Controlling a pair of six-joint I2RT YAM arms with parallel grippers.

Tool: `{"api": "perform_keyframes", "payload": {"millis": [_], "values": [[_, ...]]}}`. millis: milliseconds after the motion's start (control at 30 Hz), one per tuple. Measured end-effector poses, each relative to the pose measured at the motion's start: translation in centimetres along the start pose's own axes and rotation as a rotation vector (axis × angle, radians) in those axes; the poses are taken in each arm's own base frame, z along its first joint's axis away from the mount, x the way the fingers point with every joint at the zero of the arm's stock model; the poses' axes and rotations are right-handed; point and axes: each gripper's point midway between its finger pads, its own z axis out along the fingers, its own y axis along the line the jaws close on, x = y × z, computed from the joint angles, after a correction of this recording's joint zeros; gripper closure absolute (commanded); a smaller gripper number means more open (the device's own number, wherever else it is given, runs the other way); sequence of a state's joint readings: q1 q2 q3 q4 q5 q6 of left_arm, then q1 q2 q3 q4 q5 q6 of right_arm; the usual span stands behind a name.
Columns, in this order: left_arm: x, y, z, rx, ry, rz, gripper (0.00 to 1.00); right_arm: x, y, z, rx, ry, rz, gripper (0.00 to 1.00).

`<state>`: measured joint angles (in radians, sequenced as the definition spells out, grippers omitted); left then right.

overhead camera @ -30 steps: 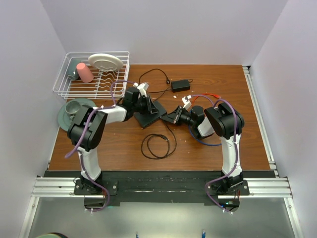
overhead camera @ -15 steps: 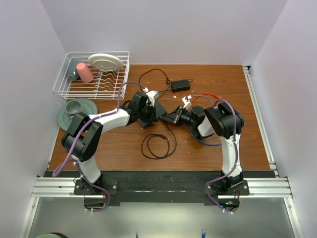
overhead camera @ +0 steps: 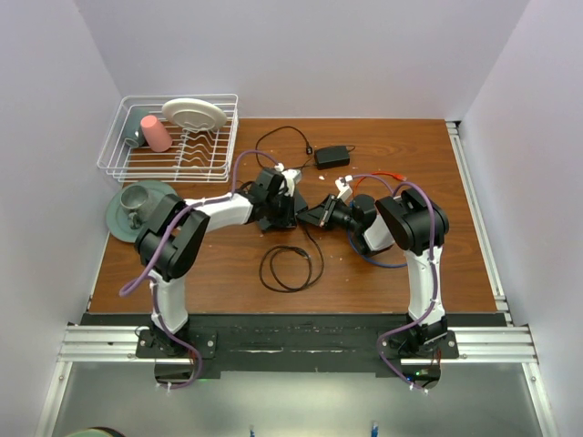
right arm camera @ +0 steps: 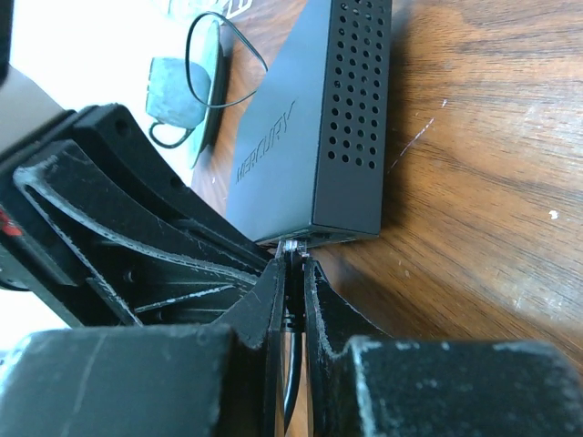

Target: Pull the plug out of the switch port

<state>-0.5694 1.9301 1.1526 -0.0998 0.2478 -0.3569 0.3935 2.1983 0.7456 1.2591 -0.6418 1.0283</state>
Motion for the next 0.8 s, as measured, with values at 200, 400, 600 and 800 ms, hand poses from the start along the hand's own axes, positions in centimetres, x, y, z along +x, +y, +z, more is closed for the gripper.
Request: {"api": "perform_keyframes", "payload": {"millis": [200, 400, 600, 800], "values": [[-0.3, -0.3, 0.7, 0.007, 0.007, -0.006, 0.93, -0.1, -0.1, 0.0, 0.015, -0.006, 0.004, 1.0], [-0.4, -0.3, 0.7, -0.002, 0.02, -0.021, 0.94, 0.0, -0.3, -0.1, 0.03, -0.013, -0.007, 1.0], [-0.2, -0.5, 0.7, 0.002, 0.029, -0.027, 0.94, 0.4, -0.5, -0.6, 0.058, -0.018, -0.017, 1.0], [-0.1, -0.8, 0.8, 0.013, 0.04, -0.029, 0.94, 0.5, -0.7, -1.1, 0.077, -0.023, -0.019, 1.0]]}}
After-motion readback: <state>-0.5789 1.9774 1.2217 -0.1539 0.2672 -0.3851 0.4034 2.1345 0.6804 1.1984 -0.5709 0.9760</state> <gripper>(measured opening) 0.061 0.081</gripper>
